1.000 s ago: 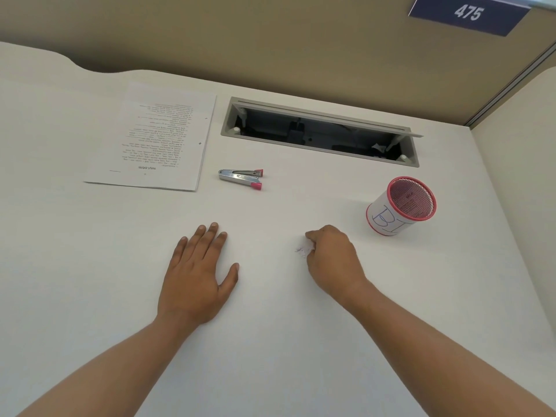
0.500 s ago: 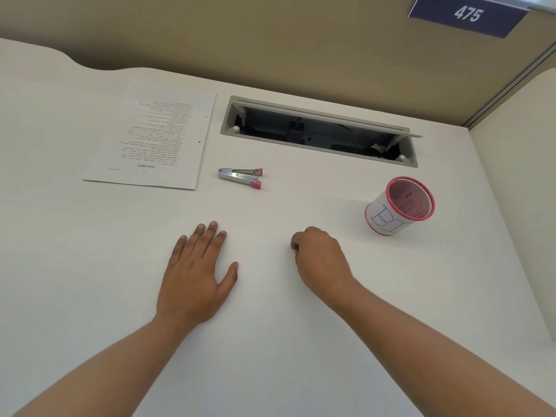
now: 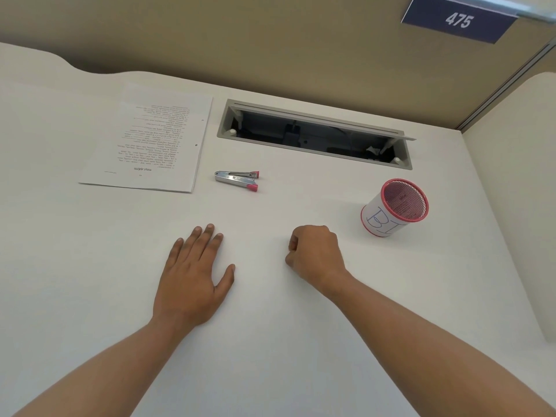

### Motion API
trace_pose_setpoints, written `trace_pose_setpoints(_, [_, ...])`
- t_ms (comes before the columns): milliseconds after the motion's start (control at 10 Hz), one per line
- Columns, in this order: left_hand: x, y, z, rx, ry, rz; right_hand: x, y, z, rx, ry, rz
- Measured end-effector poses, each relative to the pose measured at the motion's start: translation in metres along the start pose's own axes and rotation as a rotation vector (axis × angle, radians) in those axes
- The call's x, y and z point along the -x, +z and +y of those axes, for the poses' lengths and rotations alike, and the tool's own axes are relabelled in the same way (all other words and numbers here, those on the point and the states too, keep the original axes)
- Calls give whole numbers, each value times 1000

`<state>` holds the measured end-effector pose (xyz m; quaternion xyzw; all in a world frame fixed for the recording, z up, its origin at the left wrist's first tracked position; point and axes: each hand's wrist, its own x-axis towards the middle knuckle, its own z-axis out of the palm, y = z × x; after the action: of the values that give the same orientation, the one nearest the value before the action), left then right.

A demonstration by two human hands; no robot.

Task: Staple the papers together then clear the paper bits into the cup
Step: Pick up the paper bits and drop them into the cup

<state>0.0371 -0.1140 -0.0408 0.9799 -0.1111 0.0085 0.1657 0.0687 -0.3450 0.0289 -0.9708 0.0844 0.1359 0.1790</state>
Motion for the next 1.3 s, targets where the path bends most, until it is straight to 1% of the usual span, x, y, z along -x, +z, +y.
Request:
trace_pose_setpoints(100, [0, 0, 0, 2, 1, 1, -3, -6, 10, -459, 230, -18])
trace_pose_setpoints(200, [0, 0, 0, -1, 4, 2, 0, -22, 18, -1079, 448, -48])
trace_pose_setpoints(300, [0, -1, 0, -4, 6, 2, 7, -44, 24, -1483, 550, -34])
trace_pose_setpoints(400, [0, -1, 0, -8, 8, -2, 18, -72, 27, -1653, 530, -46])
trace_pose_setpoints(500, [1, 0, -1, -10, 9, -7, 27, -109, 37, -1680, 437, -11])
trace_pose_setpoints(600, [1, 1, -2, -11, 9, -11, 25, -150, 57, -1543, 363, 116])
trace_pose_setpoints(700, [1, 1, -2, -14, 14, -12, 9, -174, 83, -1162, 347, 289])
trace_pose_setpoints(800, [0, 1, -2, -12, 12, -15, -14, -179, 106, -726, 362, 350])
trace_pose_setpoints(900, [0, 1, -1, -14, 10, -14, -29, -171, 113, -307, 349, 266])
trace_pose_setpoints(1000, [0, 1, -2, -12, 7, -12, -38, -165, 112, 6, 273, 145])
trace_pose_setpoints(1100, [-1, 2, -3, -22, 6, -18, -40, -166, 111, 81, 252, 162])
trace_pose_setpoints(1200, [-1, 3, -3, -25, 10, -19, -40, -165, 111, 63, 244, 196])
trace_pose_setpoints(1300, [-1, 3, -2, -23, 7, -17, -41, -164, 111, 142, 203, 85])
